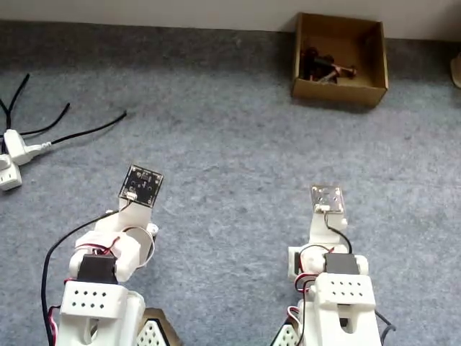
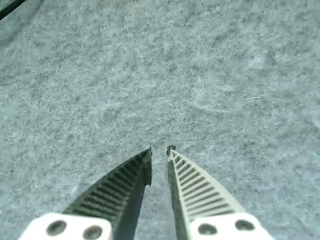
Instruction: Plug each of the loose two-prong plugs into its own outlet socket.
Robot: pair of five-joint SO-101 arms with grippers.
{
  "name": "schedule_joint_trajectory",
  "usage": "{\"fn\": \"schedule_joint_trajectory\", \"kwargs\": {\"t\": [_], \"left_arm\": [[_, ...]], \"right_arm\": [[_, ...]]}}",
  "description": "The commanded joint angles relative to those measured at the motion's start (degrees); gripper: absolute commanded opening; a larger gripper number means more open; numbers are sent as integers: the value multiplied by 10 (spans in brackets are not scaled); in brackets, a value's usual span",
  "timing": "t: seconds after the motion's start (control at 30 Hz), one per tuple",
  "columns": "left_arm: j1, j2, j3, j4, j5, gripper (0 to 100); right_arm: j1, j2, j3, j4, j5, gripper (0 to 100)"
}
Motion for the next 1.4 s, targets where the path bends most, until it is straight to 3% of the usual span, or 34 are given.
{"fn": "schedule_joint_trajectory", "kwargs": {"t": [0.0,1.37], "left_arm": [[-9,-6,-2,-7,-4,59],[-6,-6,70,38,-4,60]], "right_arm": [[-4,0,7,-5,-1,56],[-4,0,7,-5,-1,56]]}}
